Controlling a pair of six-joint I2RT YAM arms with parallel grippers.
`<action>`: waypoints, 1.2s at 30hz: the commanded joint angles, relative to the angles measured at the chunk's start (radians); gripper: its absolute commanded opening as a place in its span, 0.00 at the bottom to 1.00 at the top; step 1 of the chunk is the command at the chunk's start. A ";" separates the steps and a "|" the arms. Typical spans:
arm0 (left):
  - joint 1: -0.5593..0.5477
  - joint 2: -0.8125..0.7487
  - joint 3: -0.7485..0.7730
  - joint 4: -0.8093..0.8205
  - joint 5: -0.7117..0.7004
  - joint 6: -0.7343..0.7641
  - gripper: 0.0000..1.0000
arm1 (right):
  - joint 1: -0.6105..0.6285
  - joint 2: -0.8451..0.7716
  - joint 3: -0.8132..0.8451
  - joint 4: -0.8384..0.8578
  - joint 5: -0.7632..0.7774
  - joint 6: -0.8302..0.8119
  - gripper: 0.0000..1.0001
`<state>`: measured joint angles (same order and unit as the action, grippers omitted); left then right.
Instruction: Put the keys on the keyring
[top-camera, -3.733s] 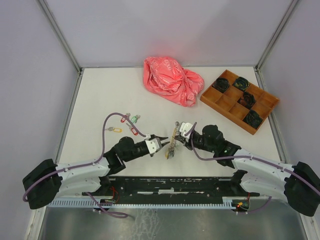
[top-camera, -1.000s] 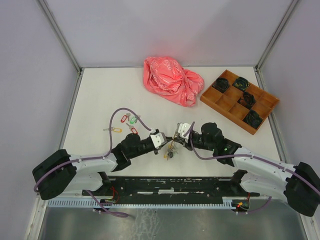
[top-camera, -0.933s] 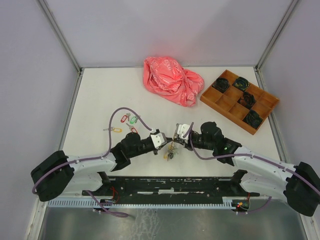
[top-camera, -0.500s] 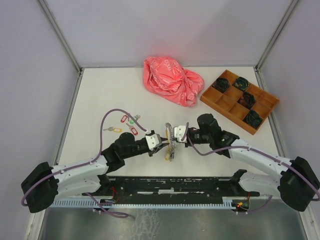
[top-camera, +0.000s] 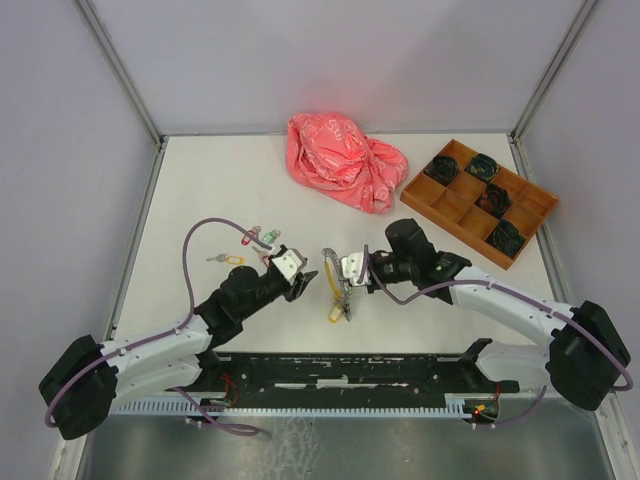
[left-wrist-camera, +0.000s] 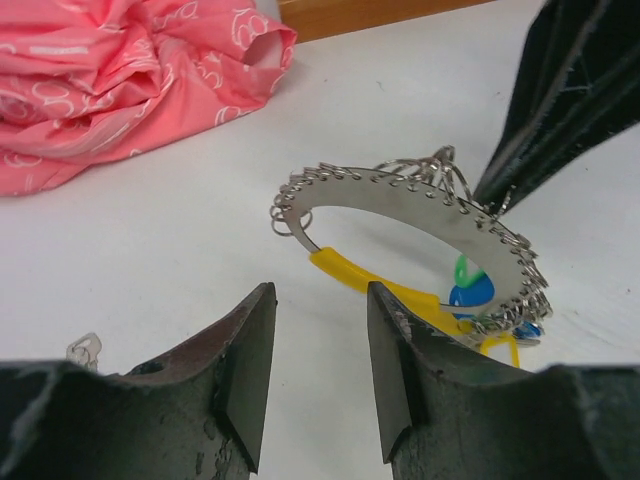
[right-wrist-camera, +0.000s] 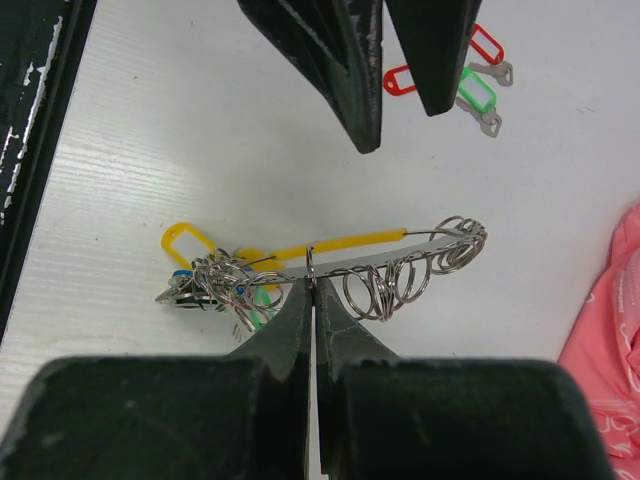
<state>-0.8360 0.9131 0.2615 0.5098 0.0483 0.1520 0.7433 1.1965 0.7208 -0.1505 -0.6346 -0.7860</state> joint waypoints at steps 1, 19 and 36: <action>0.016 -0.009 -0.007 0.064 -0.128 -0.089 0.51 | -0.005 0.006 0.037 0.038 -0.056 -0.017 0.01; 0.184 0.141 0.149 -0.284 -0.496 -0.484 0.73 | -0.005 -0.073 -0.010 -0.005 0.059 -0.028 0.01; 0.458 0.392 0.323 -0.479 -0.472 -0.597 0.65 | -0.005 -0.118 -0.044 -0.030 0.038 -0.024 0.01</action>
<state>-0.4381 1.3109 0.5373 0.0441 -0.4076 -0.3710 0.7433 1.1187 0.6830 -0.2111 -0.5758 -0.8127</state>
